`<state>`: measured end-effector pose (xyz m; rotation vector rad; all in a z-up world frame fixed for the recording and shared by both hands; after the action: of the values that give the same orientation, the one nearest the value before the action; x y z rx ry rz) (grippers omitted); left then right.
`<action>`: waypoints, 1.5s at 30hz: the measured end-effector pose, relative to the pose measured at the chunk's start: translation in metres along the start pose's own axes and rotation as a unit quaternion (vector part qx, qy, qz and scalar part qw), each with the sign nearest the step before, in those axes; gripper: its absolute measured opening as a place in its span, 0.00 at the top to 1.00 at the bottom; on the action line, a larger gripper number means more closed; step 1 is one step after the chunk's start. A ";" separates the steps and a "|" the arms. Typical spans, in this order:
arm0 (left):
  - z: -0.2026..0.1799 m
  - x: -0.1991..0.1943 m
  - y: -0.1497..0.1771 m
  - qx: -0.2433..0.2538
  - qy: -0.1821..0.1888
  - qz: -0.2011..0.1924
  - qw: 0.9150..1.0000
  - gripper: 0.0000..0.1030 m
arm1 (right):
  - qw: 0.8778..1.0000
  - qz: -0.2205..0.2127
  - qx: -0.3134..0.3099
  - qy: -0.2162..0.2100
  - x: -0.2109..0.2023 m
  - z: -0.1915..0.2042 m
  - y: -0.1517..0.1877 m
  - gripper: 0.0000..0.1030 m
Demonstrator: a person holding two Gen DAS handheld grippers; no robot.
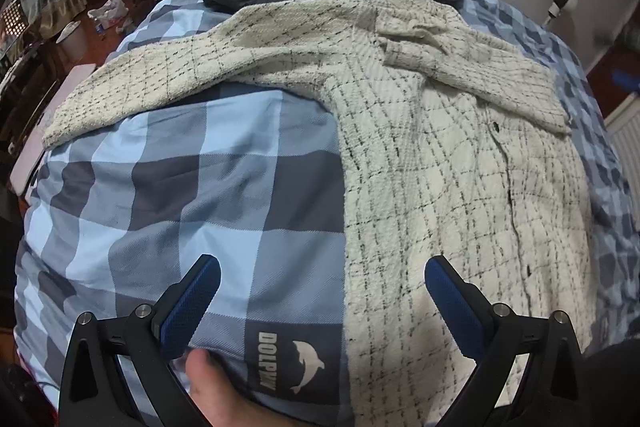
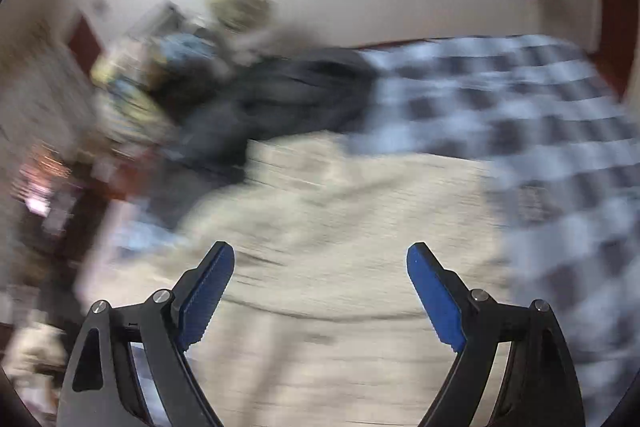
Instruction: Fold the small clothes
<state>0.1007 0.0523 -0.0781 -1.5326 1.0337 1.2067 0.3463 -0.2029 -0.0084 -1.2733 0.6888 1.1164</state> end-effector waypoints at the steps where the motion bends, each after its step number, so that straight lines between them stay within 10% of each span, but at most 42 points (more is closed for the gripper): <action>1: -0.001 0.000 0.000 0.002 0.000 -0.001 1.000 0.00 | 0.999 0.010 0.002 0.041 0.006 -0.011 0.004 0.16; 4: -0.005 -0.001 -0.003 0.006 0.003 -0.002 1.000 0.00 | 0.993 0.056 0.004 0.108 0.033 -0.031 0.024 0.17; 7: -0.007 0.001 -0.003 0.010 -0.004 -0.003 1.000 0.00 | 0.993 0.080 0.003 0.084 0.042 -0.013 0.036 0.17; 17: 0.009 0.007 -0.005 -0.022 0.018 0.013 1.000 0.00 | 0.985 0.158 -0.072 0.001 0.139 0.191 0.027 0.17; 26: 0.005 0.021 -0.006 -0.023 0.038 0.040 0.998 0.00 | 0.977 0.172 -0.087 0.093 0.206 0.216 0.005 0.17; 28: 0.005 0.024 -0.007 -0.023 0.037 0.047 0.998 0.00 | 0.974 0.183 -0.091 0.096 0.215 0.218 0.004 0.26; 30: 0.006 0.024 -0.008 -0.027 0.048 0.050 0.997 0.00 | 0.977 0.175 -0.091 0.085 0.211 0.219 0.003 0.65; 33: 0.007 0.021 -0.008 -0.031 0.051 0.045 0.997 0.00 | 0.985 0.142 -0.064 0.072 0.186 0.219 -0.008 0.78; 38: 0.006 0.020 -0.008 -0.028 0.043 0.042 0.998 0.00 | 0.993 0.067 -0.058 0.081 0.124 0.240 -0.023 0.79; 42: 0.007 0.016 -0.006 -0.029 0.043 0.034 0.998 0.00 | 0.995 0.060 -0.077 -0.001 0.089 0.262 -0.009 0.79; 45: 0.009 0.015 -0.003 -0.029 0.036 0.034 0.998 0.00 | 0.987 0.110 -0.102 -0.055 0.098 0.279 0.012 0.44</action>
<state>0.1043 0.0605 -0.0935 -1.6080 1.1151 1.2457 0.3228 0.0903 -0.0410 -1.3175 0.6553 1.4584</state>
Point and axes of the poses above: each gripper's, at about its wrist camera, not at the fingertips, and x roughly the way its jaws point, z to its left, y to its underside, the point moved 2 cm from there along x, roughly the way its jaws point, and after that the axes turned 15 degrees about z, right-handed, at the moved point
